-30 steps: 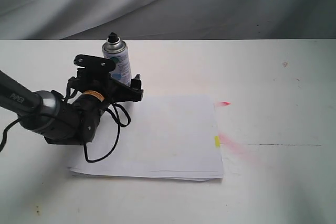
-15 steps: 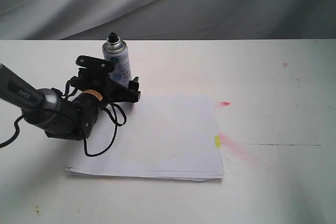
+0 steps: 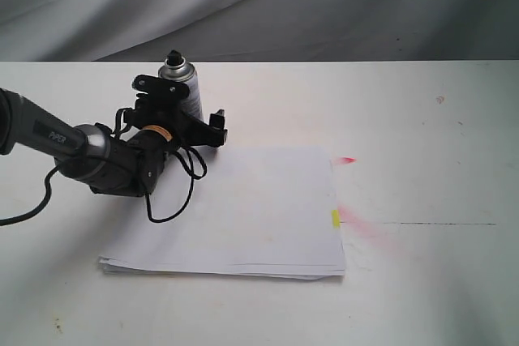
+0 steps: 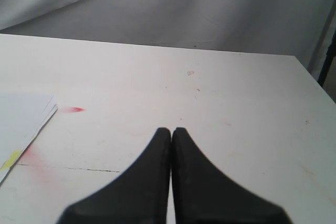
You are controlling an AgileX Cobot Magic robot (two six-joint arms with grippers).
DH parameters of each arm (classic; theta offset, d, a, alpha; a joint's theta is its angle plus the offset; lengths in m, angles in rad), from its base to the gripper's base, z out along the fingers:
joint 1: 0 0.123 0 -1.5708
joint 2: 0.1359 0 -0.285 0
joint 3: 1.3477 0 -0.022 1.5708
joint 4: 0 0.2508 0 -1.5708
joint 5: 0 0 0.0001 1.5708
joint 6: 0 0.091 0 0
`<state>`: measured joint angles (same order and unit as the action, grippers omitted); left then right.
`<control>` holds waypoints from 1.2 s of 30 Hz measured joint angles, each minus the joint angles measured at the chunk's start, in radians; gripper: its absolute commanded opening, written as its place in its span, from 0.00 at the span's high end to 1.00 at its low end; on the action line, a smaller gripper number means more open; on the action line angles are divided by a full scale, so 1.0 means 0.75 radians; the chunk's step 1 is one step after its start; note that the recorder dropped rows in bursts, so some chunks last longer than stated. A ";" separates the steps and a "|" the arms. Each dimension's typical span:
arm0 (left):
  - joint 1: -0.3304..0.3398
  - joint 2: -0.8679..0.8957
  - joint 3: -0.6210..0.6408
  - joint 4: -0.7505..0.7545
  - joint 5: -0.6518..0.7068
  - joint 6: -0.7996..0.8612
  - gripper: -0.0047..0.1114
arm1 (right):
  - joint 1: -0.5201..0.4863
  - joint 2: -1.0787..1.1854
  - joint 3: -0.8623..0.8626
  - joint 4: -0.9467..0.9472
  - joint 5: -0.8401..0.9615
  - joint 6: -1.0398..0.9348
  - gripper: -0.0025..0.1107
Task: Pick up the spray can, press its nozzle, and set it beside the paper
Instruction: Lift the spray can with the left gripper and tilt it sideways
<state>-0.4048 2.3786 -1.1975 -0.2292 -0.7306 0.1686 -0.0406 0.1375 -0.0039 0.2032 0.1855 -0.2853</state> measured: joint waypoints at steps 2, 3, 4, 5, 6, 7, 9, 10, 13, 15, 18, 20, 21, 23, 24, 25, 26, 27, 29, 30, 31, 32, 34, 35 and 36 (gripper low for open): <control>0.005 0.000 0.000 0.000 -0.002 0.000 0.11 | 0.000 0.000 0.000 0.000 0.000 0.000 0.98; 0.010 0.000 0.000 0.000 -0.002 0.000 0.11 | 0.000 0.000 0.000 0.000 0.000 0.000 0.98; 0.013 0.000 0.000 0.000 -0.002 0.000 0.11 | 0.000 0.000 0.000 0.000 0.000 0.000 0.98; 0.016 0.000 0.000 0.000 -0.002 0.000 0.11 | 0.000 0.000 0.000 0.000 0.000 0.000 0.98; 0.020 0.000 0.000 0.000 -0.002 0.000 0.11 | 0.000 0.000 0.000 0.000 0.000 0.000 0.98; 0.022 0.000 0.000 -0.002 -0.002 0.000 0.11 | 0.000 0.000 0.000 0.000 0.000 0.000 0.98; 0.025 0.000 0.000 -0.002 -0.002 0.000 0.11 | 0.000 0.000 0.000 0.000 0.000 0.000 0.98; 0.028 0.000 0.000 -0.002 -0.002 0.003 0.11 | 0.000 0.000 0.000 0.000 0.000 0.000 0.98; 0.028 0.000 0.000 -0.005 -0.002 0.008 0.23 | 0.000 0.000 0.000 0.000 0.000 0.000 0.98; 0.028 0.000 0.000 -0.005 -0.002 0.009 0.33 | 0.000 0.000 0.000 0.000 0.000 0.000 0.98; 0.028 0.000 0.000 -0.005 -0.008 0.009 0.47 | 0.000 0.000 0.000 0.000 0.000 0.000 0.98; 0.028 0.000 0.000 -0.009 -0.011 0.009 0.60 | 0.000 0.000 0.000 0.000 0.000 0.000 0.98; 0.028 0.000 0.000 -0.009 -0.014 0.011 0.68 | 0.000 0.000 0.000 0.000 0.000 0.000 0.98; 0.028 0.001 0.000 -0.019 -0.018 0.011 0.84 | 0.000 0.000 0.000 0.000 0.000 0.000 0.98; 0.028 0.003 0.000 -0.022 -0.024 0.011 0.90 | 0.000 0.000 0.000 0.000 0.000 0.000 0.98; 0.028 0.006 0.000 -0.025 -0.029 0.011 0.96 | 0.000 0.000 0.000 0.000 0.000 0.000 0.98; 0.028 0.009 0.000 -0.025 -0.040 0.011 0.96 | 0.000 0.000 0.000 0.000 0.000 0.000 0.98; 0.028 0.009 0.000 -0.025 -0.049 0.011 0.96 | 0.000 0.000 0.000 0.000 0.000 0.000 0.98; 0.028 0.009 0.000 -0.025 -0.056 0.014 0.96 | 0.000 0.000 0.000 0.000 0.000 0.000 0.98; 0.028 0.006 0.000 -0.028 -0.056 0.021 0.96 | 0.000 0.000 0.000 0.000 0.000 0.000 0.98; 0.028 -0.005 0.000 -0.031 -0.056 0.033 0.96 | 0.000 0.000 0.000 0.000 0.000 0.000 0.98; 0.028 -0.017 0.000 -0.030 -0.038 0.047 0.96 | 0.000 0.000 0.000 0.000 0.000 0.000 0.98; 0.028 -0.068 0.000 -0.034 0.023 0.090 0.96 | 0.000 0.000 0.000 0.000 0.000 0.000 0.98; 0.028 -0.097 0.000 -0.034 0.058 0.111 0.96 | 0.000 0.000 0.000 0.000 0.000 0.000 0.98; 0.028 -0.141 0.000 -0.034 0.110 0.137 0.96 | 0.000 0.000 0.000 0.000 0.000 0.000 0.98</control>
<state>-0.3836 2.2731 -1.1975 -0.2545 -0.6480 0.2714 -0.0406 0.1375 -0.0039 0.2032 0.1855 -0.2853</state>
